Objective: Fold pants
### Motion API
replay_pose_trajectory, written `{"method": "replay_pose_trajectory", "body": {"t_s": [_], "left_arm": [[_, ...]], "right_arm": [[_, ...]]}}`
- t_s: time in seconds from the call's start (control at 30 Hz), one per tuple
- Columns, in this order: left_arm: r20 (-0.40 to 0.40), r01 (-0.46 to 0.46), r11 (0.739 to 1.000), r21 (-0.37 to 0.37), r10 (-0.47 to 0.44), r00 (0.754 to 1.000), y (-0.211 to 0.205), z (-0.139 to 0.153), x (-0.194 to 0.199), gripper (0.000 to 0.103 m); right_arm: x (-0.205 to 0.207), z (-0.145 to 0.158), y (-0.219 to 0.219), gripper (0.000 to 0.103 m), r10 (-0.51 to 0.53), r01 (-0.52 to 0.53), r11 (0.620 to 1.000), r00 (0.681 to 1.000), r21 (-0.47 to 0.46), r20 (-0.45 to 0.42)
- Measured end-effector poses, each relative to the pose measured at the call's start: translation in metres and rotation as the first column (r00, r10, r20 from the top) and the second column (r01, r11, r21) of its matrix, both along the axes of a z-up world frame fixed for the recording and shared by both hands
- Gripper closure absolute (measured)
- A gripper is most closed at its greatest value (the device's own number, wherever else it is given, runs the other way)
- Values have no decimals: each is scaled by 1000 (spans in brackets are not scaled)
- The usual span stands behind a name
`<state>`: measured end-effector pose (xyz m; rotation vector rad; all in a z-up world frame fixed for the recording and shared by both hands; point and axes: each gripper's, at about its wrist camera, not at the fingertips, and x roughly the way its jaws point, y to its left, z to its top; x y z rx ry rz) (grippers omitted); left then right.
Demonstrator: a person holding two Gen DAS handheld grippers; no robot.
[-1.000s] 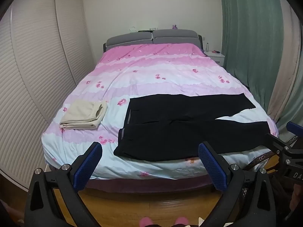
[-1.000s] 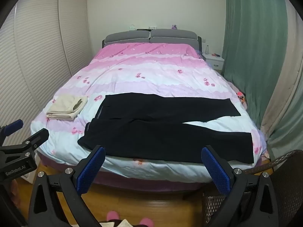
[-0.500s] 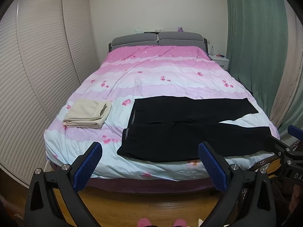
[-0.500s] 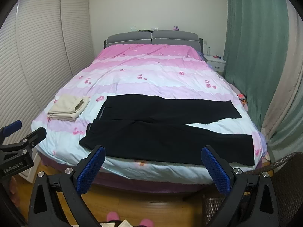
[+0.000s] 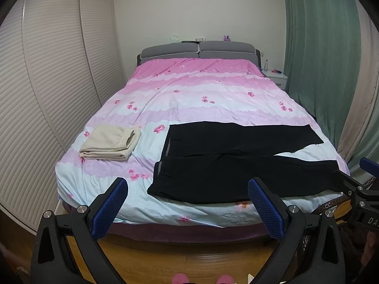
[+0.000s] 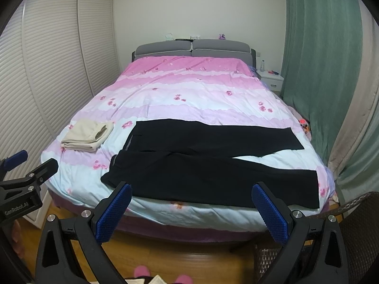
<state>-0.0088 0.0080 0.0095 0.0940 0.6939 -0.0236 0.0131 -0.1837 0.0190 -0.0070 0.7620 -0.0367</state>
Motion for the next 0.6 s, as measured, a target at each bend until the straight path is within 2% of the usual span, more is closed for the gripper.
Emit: {"method": "replay_pose_trajectory", "body": {"t_s": [0.6], "left_arm": [[-5,-9,1000,-2,9,1000,4,3,-3,0]], "right_arm": [[-1,0,-1,1,2,-2,1000,1000,2,2]]}}
